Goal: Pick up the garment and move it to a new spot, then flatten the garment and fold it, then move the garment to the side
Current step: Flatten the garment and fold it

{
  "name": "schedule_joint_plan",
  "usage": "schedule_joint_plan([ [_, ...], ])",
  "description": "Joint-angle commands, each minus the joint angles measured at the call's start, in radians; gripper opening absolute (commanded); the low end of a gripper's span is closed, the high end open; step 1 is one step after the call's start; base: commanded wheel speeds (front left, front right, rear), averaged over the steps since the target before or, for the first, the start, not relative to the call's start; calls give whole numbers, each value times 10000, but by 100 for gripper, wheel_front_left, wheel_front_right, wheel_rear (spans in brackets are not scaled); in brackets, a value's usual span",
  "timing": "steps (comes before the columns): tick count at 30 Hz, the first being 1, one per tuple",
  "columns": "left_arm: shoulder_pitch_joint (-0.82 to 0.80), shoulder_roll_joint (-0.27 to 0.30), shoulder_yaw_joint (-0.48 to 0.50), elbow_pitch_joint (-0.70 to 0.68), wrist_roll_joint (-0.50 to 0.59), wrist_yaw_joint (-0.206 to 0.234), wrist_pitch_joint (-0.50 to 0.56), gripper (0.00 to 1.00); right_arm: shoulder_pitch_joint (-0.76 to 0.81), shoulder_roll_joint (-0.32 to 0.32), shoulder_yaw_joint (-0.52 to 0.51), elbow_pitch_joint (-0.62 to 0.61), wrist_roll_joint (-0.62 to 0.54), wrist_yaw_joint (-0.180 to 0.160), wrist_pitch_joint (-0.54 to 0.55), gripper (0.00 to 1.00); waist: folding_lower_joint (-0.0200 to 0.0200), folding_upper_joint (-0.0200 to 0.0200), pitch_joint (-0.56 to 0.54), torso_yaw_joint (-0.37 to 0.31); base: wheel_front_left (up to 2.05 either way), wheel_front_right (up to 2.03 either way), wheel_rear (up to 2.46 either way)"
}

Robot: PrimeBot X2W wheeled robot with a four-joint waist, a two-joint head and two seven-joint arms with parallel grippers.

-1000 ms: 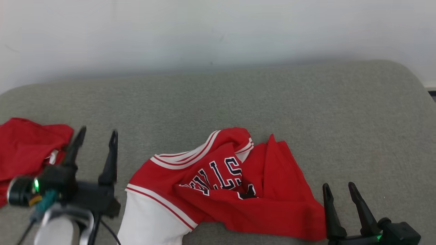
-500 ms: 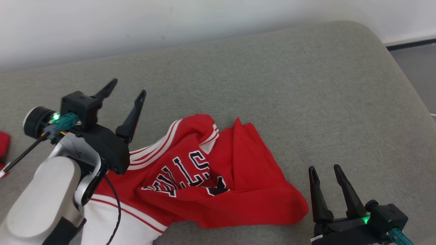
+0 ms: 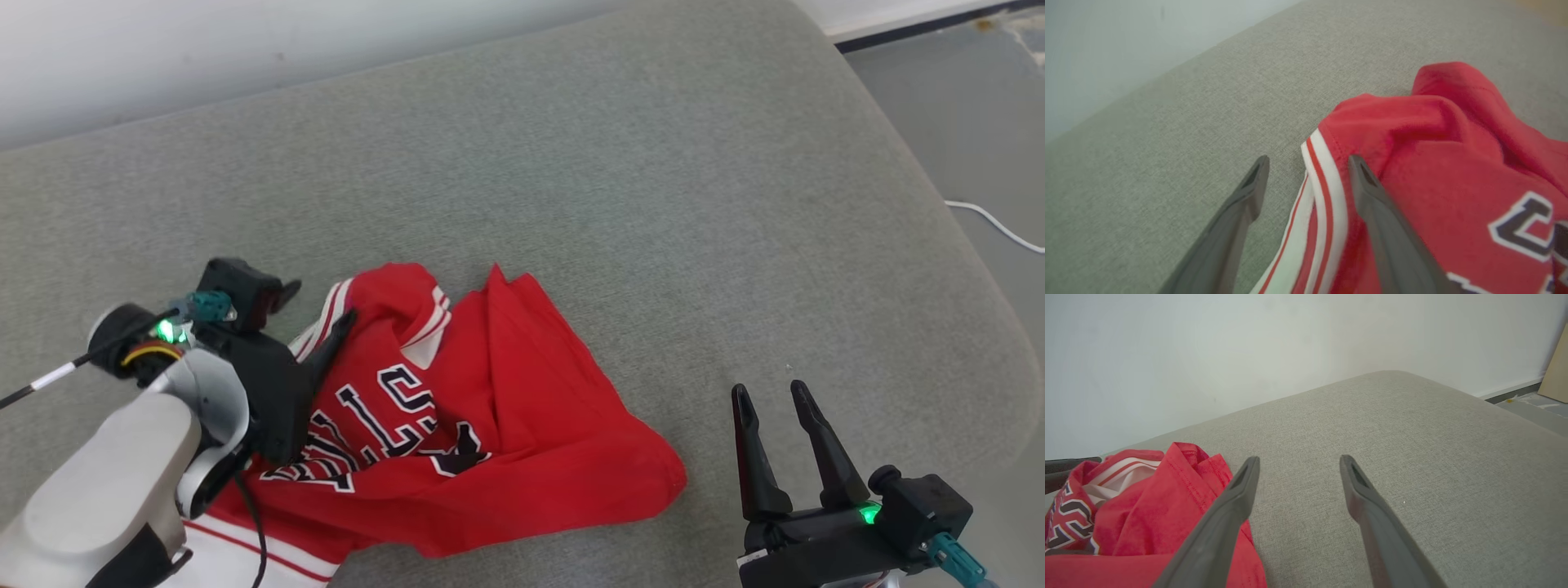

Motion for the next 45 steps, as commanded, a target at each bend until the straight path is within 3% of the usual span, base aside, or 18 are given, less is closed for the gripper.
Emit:
schedule_joint_plan([
  [1,-89,75,-125,108,-178,25,52,100,-86,21,-5,-7,59,10,-49,100,-2,-2,84,-144,0,0,0],
  [7,-132,212,-973,514,-942,23,458,100,-83,21,-39,-17,101,10,-49,100,-2,-2,103,-273,0,0,0],
  [8,-134,225,-1089,631,-1021,23,592,45,-84,23,-46,-20,106,10,-49,100,-2,-2,106,-278,0,0,0],
  [9,-115,217,-1248,707,-1123,23,726,16,-89,23,-54,-17,113,10,-49,100,-2,-2,112,-280,0,0,0],
  [10,-144,214,-1386,736,-1195,23,786,0,-96,22,-68,-20,120,10,-49,100,-2,-2,120,-277,0,0,0],
  [19,-1081,180,-1011,1314,-909,152,-1006,0,42,18,-323,-160,-138,10,-49,100,-2,-2,-92,449,0,0,0],
  [24,-1484,440,-586,1740,-654,597,-1908,0,-20,17,-433,-162,-294,10,-48,100,-2,-2,-229,853,0,0,0],
  [31,-1339,877,-105,2279,-645,1381,-2744,0,-25,17,-605,-225,-471,10,-48,100,-2,-2,-230,923,0,0,0],
  [33,-1173,873,-159,2446,-619,1397,-2832,0,17,20,-616,-197,-498,10,-48,100,-2,-2,-243,896,0,0,0],
  [34,-1112,836,-173,2530,-653,1374,-2861,66,34,19,-622,-185,-502,10,-48,100,-2,-2,-253,887,0,0,0],
  [35,-1090,791,-150,2602,-685,1394,-2955,100,50,19,-629,-169,-500,10,-48,100,-2,-2,-274,885,0,0,0],
  [45,-504,181,755,2090,-762,1719,-4018,100,346,-3,-771,-313,-752,10,-48,100,-2,-2,-1056,1443,0,0,0],
])
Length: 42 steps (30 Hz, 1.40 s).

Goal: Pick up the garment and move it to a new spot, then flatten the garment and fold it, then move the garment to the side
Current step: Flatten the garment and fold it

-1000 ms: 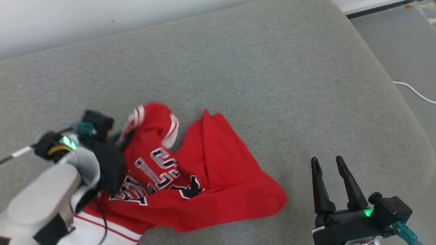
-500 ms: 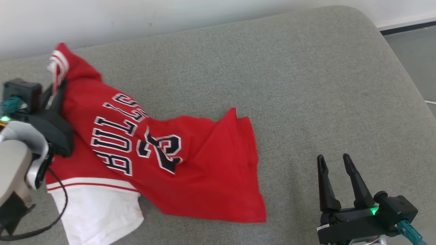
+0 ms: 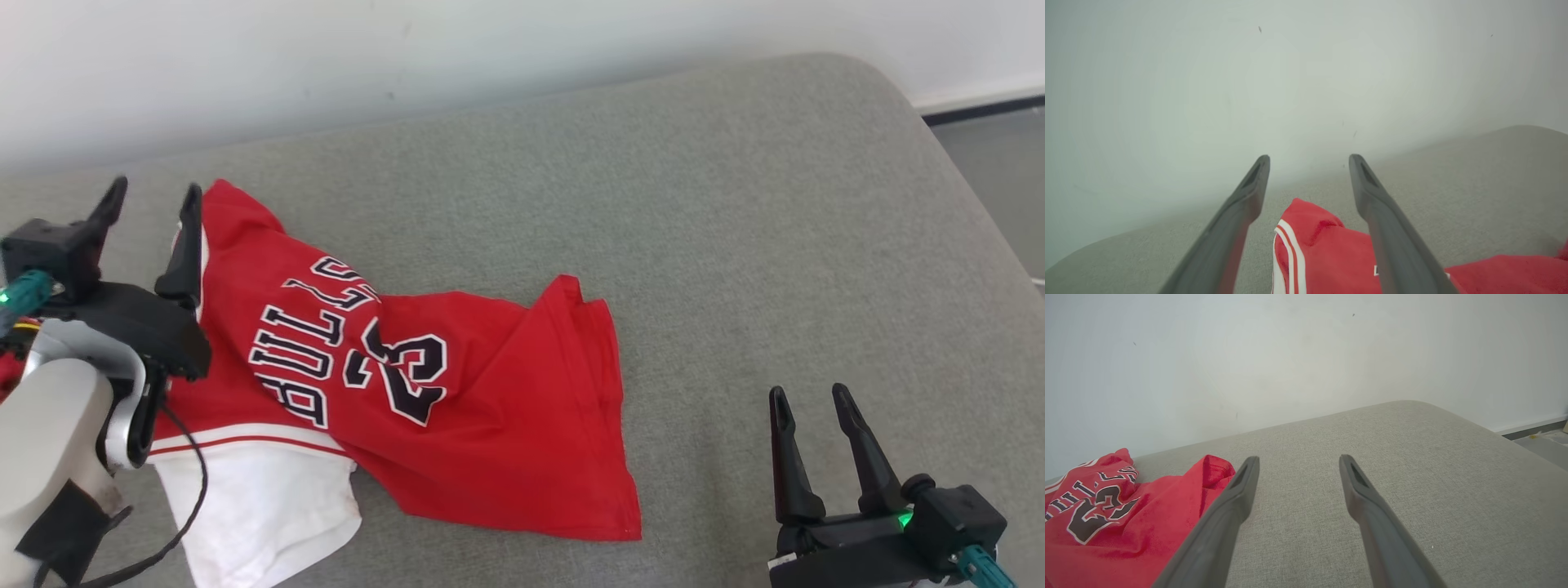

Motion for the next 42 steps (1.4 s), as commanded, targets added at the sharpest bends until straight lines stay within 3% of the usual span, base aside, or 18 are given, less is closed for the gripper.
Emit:
schedule_joint_plan([
  [1,146,-28,162,-159,60,61,-65,100,125,-22,-12,-22,-35,10,-36,100,0,0,-326,316,0,0,0],
  [7,2374,-404,2345,-2601,973,483,-59,100,465,-139,-9,-133,-107,10,-22,100,0,0,-968,1033,0,0,0],
  [17,5249,-1344,4178,-4680,2219,404,-61,100,793,-201,-45,-118,-211,10,-22,100,0,0,-1441,1927,0,0,0],
  [29,7417,-2439,5424,-5556,3420,41,-62,100,1008,-221,2,66,-184,10,-22,100,0,0,-1719,2408,0,0,0],
  [42,8972,-3514,6403,-5882,4112,-446,-62,100,1167,-217,42,292,-137,10,-22,100,0,0,-1854,2407,0,0,0],
])
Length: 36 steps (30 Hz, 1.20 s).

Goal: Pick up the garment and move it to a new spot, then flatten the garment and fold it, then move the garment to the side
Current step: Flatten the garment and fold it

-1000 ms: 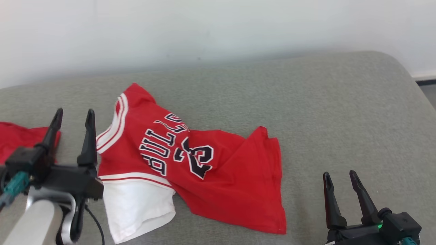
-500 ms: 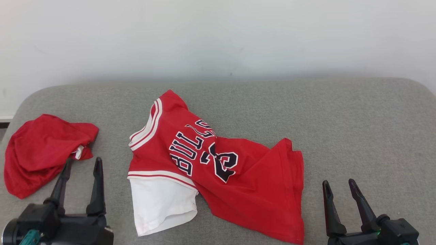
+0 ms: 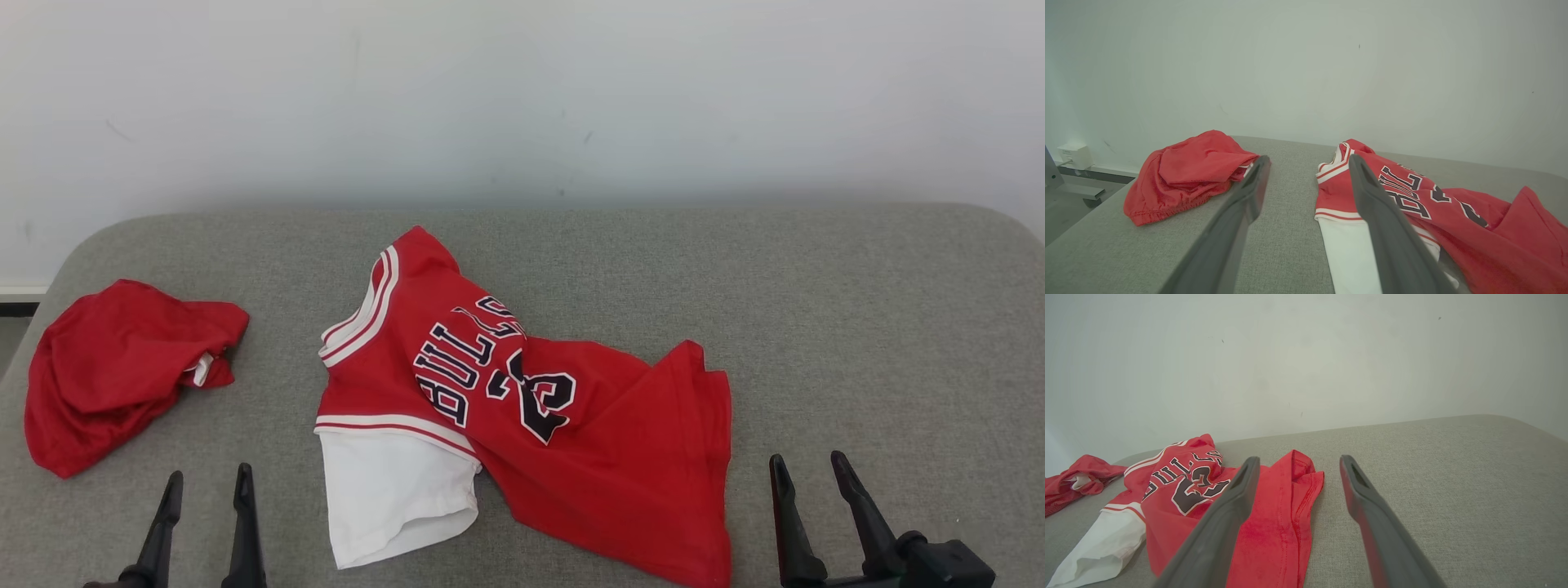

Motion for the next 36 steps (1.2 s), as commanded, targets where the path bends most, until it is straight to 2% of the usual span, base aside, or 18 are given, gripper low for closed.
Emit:
schedule_joint_plan([
  [1,147,-97,59,-15,103,-49,-33,100,133,-34,-20,17,12,10,-5,100,0,0,7,-7,0,0,0],
  [13,487,-844,831,47,900,-446,-33,100,287,-11,-33,-4,-149,11,-5,100,0,0,57,-127,0,0,0],
  [27,441,-1173,1063,302,1237,-837,-32,100,301,-16,43,-128,-284,11,70,100,0,0,147,-129,0,0,0],
  [36,99,-1268,771,1364,1253,-1050,-32,100,445,-155,495,283,-60,11,274,100,0,0,338,-157,0,0,0],
])
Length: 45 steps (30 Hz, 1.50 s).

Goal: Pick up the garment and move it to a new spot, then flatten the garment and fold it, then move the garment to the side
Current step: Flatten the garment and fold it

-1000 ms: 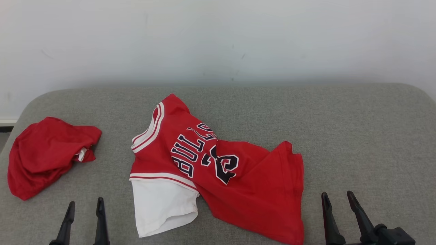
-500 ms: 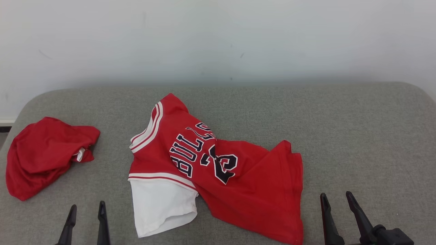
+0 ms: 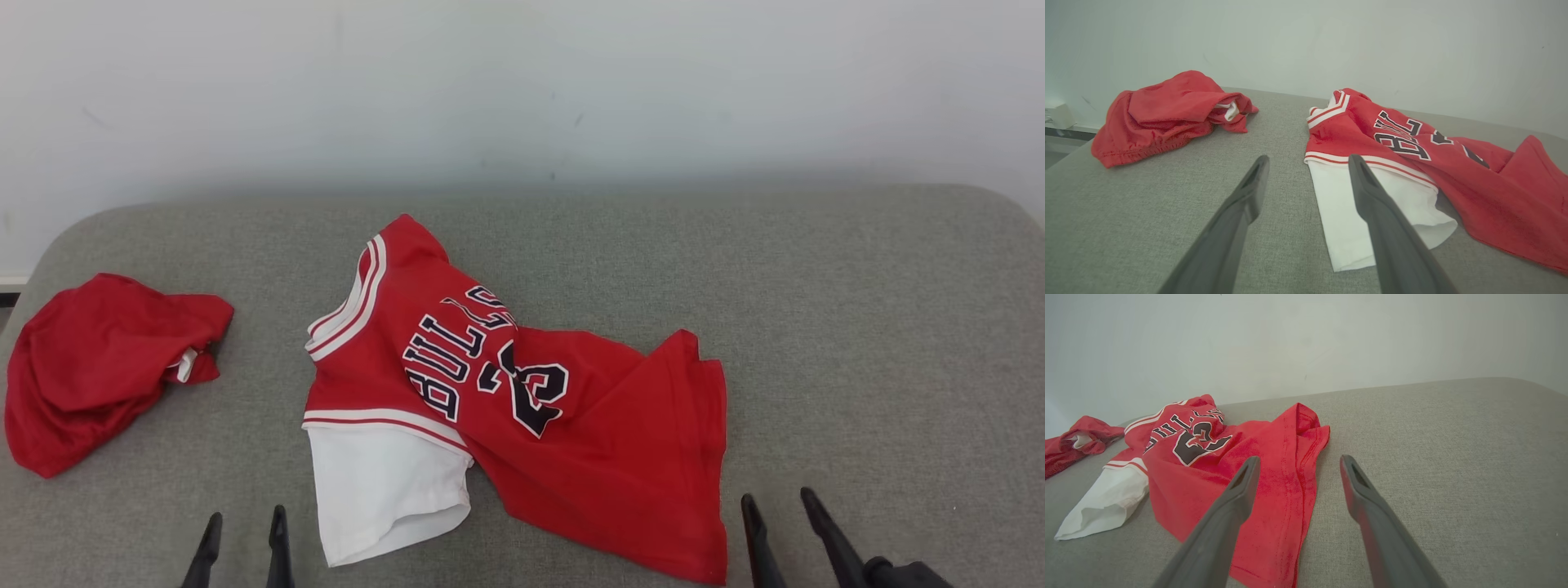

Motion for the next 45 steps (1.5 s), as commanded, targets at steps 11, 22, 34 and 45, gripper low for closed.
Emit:
schedule_joint_plan([
  [11,-817,-61,-473,1874,-170,-189,-34,100,20,-150,876,1427,269,11,8,100,0,0,352,-75,0,0,0],
  [22,-1861,78,-1211,3844,-550,-252,-34,100,-935,-121,1904,3301,701,11,-205,100,0,0,510,-220,0,0,0],
  [34,-2431,192,-1851,4956,-1212,-245,-34,100,-1435,-171,2493,3824,1054,11,-286,100,0,0,585,-248,0,0,0],
  [45,-2771,111,-2342,5667,-1696,-247,-5,100,-1475,-239,2638,3553,1054,11,-290,100,0,0,688,-333,0,0,0],
])
